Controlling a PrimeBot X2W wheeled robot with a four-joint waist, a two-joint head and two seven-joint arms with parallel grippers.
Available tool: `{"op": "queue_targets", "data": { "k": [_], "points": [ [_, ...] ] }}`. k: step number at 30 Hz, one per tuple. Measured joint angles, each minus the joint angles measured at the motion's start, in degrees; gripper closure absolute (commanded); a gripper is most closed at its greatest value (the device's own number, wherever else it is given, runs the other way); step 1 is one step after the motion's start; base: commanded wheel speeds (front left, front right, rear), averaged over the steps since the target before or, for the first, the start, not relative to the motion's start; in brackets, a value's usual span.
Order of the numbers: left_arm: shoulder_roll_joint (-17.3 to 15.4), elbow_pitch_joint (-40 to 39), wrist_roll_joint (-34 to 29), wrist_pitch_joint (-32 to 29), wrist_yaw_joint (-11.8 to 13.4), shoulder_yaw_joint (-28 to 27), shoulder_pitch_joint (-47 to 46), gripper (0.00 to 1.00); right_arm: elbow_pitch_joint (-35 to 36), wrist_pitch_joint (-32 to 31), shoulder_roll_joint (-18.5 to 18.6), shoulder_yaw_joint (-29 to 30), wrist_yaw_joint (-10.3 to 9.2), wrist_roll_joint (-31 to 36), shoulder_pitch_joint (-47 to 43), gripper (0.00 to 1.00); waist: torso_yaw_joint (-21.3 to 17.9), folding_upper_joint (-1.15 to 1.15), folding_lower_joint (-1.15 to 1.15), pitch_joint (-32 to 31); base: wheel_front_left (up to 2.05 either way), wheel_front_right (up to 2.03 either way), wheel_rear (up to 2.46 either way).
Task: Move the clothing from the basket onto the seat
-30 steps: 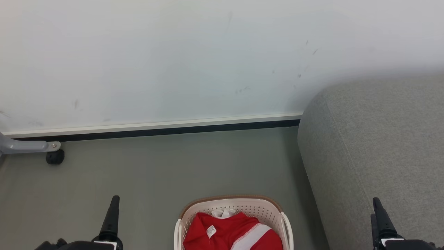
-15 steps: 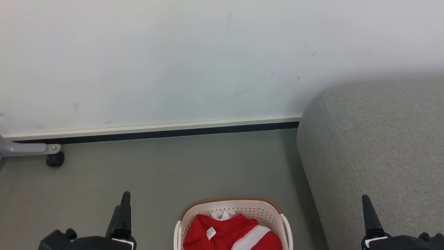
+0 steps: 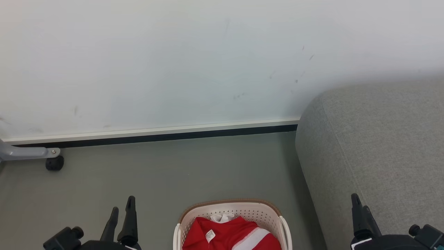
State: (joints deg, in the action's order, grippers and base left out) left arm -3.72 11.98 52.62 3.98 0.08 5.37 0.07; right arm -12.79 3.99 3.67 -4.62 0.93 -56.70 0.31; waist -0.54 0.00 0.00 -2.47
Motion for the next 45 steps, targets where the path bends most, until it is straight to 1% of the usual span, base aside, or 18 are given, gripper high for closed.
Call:
{"op": "queue_targets", "data": {
  "k": [11,14,16,28,37,41,43,45],
  "points": [
    [-1.09,-1.05,-10.51,1.85,1.47,1.12,1.88,0.0,0.9,2.07,0.94,-2.78,-1.45,8.2,-0.99,0.0,-0.27,0.0,0.0,-0.69,0.0,0.0,0.0],
    [-1.34,-1.43,-13.16,2.58,1.88,1.35,2.19,0.0,1.24,2.66,1.08,-3.53,-1.52,10.59,-1.06,0.0,-0.34,0.0,0.0,-0.89,0.0,0.0,0.0],
    [-1.42,-1.63,-14.91,2.92,1.98,1.56,2.72,0.0,1.43,2.78,1.2,-4.01,-1.97,11.77,-1.12,0.0,-0.38,0.0,0.0,-1.01,0.0,0.0,0.0],
    [-1.65,-3.33,-25.07,5.2,3.53,2.25,4.54,0.0,2.44,5.19,2.05,-6.79,-2.94,20.17,-2.11,0.0,-0.65,0.0,0.0,-1.57,0.0,0.0,0.0],
    [-1.68,-4.04,-31.55,6.79,4.64,2.54,5.75,0.0,3.21,6.77,2.61,-8.75,-3.46,25.9,-2.43,0.0,-0.93,0.0,0.0,-1.84,0.0,0.0,0.0],
    [-1.68,-4.11,-33.22,7.35,5.01,2.67,6.49,0.0,3.48,7.38,2.9,-9.2,-3.58,28.15,-2.6,0.0,-1.03,0.0,0.0,-1.92,0.0,0.0,0.0],
    [-1.68,-4.13,-34.83,7.8,5.34,2.71,6.66,0.0,3.67,7.78,2.92,-9.62,-4.02,29.16,-2.75,0.0,-1.09,0.0,0.0,-1.98,0.0,0.0,0.0],
    [-1.68,-4.19,-36.44,8.33,5.52,2.82,7.27,0.0,3.98,8.28,2.99,-10.16,-4.07,31.34,-3.21,0.0,-1.18,0.0,0.0,-2.08,0.0,0.0,0.0]
  ]
}}
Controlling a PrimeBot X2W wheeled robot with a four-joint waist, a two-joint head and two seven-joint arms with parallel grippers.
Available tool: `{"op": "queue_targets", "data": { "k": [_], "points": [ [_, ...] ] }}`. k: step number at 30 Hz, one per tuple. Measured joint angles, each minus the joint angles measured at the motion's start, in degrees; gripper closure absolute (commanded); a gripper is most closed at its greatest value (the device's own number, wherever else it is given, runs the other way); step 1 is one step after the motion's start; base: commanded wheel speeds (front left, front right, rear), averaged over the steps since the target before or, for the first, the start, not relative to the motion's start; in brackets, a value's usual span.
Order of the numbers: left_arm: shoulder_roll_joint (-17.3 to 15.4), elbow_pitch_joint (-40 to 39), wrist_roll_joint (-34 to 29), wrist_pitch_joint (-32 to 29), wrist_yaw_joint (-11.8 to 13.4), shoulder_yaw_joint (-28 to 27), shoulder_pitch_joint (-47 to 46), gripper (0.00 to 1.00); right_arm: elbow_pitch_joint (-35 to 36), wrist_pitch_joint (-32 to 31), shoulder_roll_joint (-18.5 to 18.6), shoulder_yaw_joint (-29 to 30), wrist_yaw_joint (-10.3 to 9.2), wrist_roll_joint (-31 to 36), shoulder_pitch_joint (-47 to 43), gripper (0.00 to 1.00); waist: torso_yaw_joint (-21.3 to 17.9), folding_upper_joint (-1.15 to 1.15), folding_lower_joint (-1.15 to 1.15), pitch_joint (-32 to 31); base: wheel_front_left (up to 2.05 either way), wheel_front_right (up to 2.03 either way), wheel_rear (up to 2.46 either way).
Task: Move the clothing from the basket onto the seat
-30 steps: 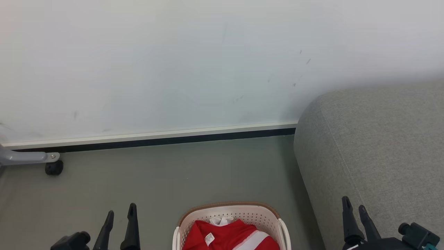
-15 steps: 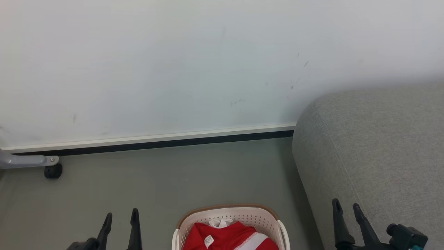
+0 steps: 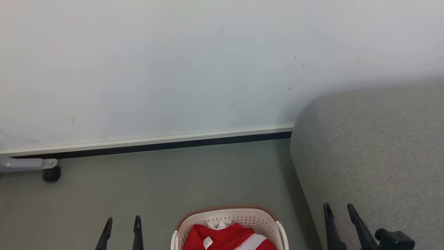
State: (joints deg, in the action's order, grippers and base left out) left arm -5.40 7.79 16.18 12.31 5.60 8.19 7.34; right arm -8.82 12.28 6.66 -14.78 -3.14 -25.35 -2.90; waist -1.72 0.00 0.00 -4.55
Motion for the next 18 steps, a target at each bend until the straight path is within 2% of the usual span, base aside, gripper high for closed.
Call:
{"op": "queue_targets", "data": {
  "k": [11,18],
  "points": [
    [0.04,-0.1,-6.86,2.01,1.54,0.35,1.43,0.0,0.93,2.0,0.53,-1.91,-0.92,6.9,-0.34,0.0,-0.2,0.0,-0.01,-0.41,0.0,0.0,0.0],
    [0.13,0.0,-6.97,2.01,1.53,0.19,1.43,0.0,0.93,2.01,0.59,-1.93,-0.92,7.32,-0.66,0.0,-0.22,0.0,-0.01,-0.39,0.0,0.0,0.0]
  ]
}}
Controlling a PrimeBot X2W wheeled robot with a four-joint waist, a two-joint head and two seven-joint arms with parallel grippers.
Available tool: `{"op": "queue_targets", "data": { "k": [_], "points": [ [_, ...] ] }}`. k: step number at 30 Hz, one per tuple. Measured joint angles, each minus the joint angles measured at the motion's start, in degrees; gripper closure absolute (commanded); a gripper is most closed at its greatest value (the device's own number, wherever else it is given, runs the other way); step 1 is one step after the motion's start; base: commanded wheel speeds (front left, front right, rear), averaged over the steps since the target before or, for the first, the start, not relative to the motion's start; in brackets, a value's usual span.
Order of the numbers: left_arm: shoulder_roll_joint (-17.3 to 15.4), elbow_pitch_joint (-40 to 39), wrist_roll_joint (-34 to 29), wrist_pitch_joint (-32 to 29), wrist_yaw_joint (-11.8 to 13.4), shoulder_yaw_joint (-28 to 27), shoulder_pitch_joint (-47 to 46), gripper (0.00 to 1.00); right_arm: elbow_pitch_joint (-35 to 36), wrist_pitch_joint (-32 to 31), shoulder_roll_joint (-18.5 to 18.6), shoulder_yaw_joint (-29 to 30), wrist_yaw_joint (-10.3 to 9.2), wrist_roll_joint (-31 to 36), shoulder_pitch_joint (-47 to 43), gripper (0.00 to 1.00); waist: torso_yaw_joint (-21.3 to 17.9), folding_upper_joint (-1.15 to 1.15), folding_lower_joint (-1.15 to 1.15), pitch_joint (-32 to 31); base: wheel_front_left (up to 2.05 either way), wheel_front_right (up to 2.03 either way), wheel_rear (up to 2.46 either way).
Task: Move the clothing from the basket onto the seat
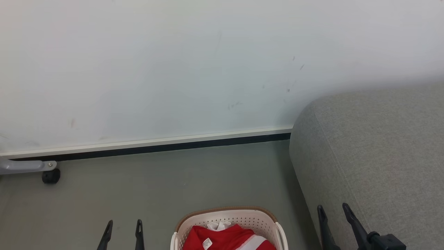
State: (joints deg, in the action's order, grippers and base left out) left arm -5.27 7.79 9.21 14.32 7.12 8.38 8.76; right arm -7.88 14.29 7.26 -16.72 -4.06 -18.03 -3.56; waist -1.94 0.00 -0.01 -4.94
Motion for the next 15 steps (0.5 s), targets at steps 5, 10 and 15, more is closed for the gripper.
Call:
{"op": "queue_targets", "data": {
  "k": [5,10,15],
  "points": [
    [0.08,0.21,0.01,0.0,0.0,-0.13,0.0,0.0,0.0,0.0,0.0,0.07,0.0,0.0,-0.01,0.0,-0.03,0.0,0.0,0.03,0.0,0.0,0.0],
    [0.12,0.36,0.02,0.0,-0.07,-0.23,0.0,0.0,0.0,0.0,-0.02,0.12,0.01,0.01,-0.02,0.0,-0.04,0.0,0.0,0.07,0.0,0.0,0.0],
    [0.2,0.47,0.02,0.0,-0.09,-0.34,0.0,0.0,0.0,0.0,-0.03,0.35,0.03,0.01,-0.04,0.0,-0.06,0.0,0.0,0.14,0.0,0.0,0.0]
  ]
}}
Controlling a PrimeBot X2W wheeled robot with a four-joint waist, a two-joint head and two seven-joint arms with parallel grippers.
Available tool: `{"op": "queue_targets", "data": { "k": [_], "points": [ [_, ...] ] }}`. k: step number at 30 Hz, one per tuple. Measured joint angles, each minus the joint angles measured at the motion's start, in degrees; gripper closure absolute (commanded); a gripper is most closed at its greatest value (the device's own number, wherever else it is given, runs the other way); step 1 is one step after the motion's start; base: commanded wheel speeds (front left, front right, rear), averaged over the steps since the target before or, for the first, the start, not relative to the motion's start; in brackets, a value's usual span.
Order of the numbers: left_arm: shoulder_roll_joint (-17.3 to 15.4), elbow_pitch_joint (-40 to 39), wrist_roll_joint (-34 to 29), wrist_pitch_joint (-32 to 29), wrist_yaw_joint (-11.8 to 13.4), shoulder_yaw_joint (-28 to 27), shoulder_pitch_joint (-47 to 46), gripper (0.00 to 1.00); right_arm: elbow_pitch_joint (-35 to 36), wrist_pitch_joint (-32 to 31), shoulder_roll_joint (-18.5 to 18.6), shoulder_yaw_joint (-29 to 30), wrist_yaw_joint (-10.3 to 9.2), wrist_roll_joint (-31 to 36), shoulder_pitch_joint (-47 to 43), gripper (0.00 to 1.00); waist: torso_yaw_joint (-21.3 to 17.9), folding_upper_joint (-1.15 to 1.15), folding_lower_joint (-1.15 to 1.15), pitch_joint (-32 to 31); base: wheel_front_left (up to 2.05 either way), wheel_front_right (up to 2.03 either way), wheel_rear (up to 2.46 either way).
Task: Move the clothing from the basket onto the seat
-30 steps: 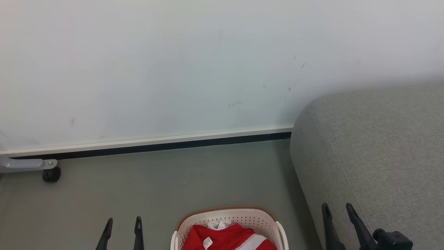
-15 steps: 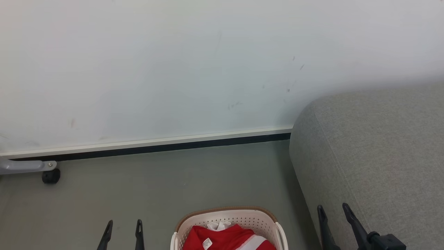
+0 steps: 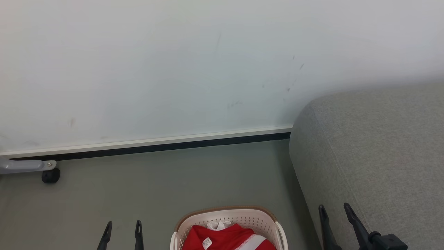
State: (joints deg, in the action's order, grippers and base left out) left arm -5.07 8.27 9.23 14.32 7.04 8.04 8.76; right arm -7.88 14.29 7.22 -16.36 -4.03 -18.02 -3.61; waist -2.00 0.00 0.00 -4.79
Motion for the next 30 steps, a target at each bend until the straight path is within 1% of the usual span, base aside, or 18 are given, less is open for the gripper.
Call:
{"op": "queue_targets", "data": {
  "k": [9,17,23,30],
  "points": [
    [0.14,-0.33,0.0,0.0,0.0,-0.27,0.43,0.0,0.55,0.0,-0.04,0.09,0.02,0.3,-0.69,0.0,-0.14,0.0,0.0,0.84,0.0,0.0,0.0],
    [0.2,-1.35,-0.01,0.0,0.0,-0.42,0.62,0.0,1.41,0.0,-0.03,0.32,0.49,0.41,-0.64,0.0,-0.54,0.0,0.0,2.89,0.0,0.0,0.0],
    [0.29,-2.24,-0.3,0.0,-0.49,0.26,0.15,0.0,3.01,0.0,0.29,0.93,0.57,0.42,-0.25,0.0,-1.02,0.0,0.0,5.59,0.0,0.0,0.0],
    [0.54,-1.42,-2.08,0.01,-0.62,1.81,-3.77,0.0,4.58,0.0,0.73,2.1,1.0,0.43,2.85,0.0,-1.81,0.0,0.0,10.09,0.0,0.0,0.0]
  ]
}}
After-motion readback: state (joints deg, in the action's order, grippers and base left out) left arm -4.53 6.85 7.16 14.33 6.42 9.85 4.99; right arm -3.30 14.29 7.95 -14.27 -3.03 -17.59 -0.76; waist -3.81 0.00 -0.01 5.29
